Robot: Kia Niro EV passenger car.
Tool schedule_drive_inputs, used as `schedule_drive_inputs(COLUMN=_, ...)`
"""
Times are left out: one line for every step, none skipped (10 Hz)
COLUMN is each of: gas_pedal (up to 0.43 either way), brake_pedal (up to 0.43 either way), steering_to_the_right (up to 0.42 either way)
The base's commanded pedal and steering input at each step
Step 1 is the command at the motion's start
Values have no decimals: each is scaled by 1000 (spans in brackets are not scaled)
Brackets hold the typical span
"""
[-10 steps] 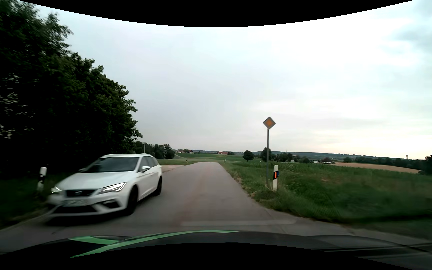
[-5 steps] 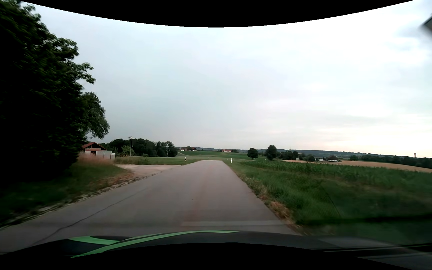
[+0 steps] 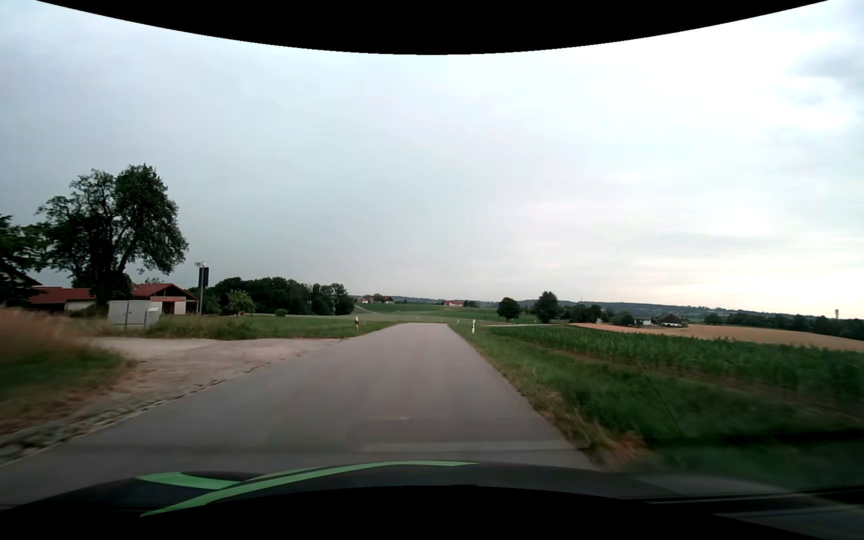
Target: Follow the waypoints while adhering to traffic rules and regulations
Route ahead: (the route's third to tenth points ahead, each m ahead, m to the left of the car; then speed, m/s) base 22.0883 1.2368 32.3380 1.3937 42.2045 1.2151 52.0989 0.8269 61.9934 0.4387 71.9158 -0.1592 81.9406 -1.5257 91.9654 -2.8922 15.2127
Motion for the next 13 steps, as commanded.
schedule_drive_inputs(gas_pedal=197, brake_pedal=0, steering_to_the_right=3)
schedule_drive_inputs(gas_pedal=197, brake_pedal=0, steering_to_the_right=3)
schedule_drive_inputs(gas_pedal=197, brake_pedal=0, steering_to_the_right=3)
schedule_drive_inputs(gas_pedal=197, brake_pedal=0, steering_to_the_right=3)
schedule_drive_inputs(gas_pedal=197, brake_pedal=0, steering_to_the_right=3)
schedule_drive_inputs(gas_pedal=197, brake_pedal=0, steering_to_the_right=3)
schedule_drive_inputs(gas_pedal=197, brake_pedal=0, steering_to_the_right=3)
schedule_drive_inputs(gas_pedal=197, brake_pedal=0, steering_to_the_right=3)
schedule_drive_inputs(gas_pedal=197, brake_pedal=0, steering_to_the_right=3)
schedule_drive_inputs(gas_pedal=197, brake_pedal=0, steering_to_the_right=2)
schedule_drive_inputs(gas_pedal=197, brake_pedal=0, steering_to_the_right=1)
schedule_drive_inputs(gas_pedal=197, brake_pedal=0, steering_to_the_right=0)
schedule_drive_inputs(gas_pedal=197, brake_pedal=0, steering_to_the_right=0)
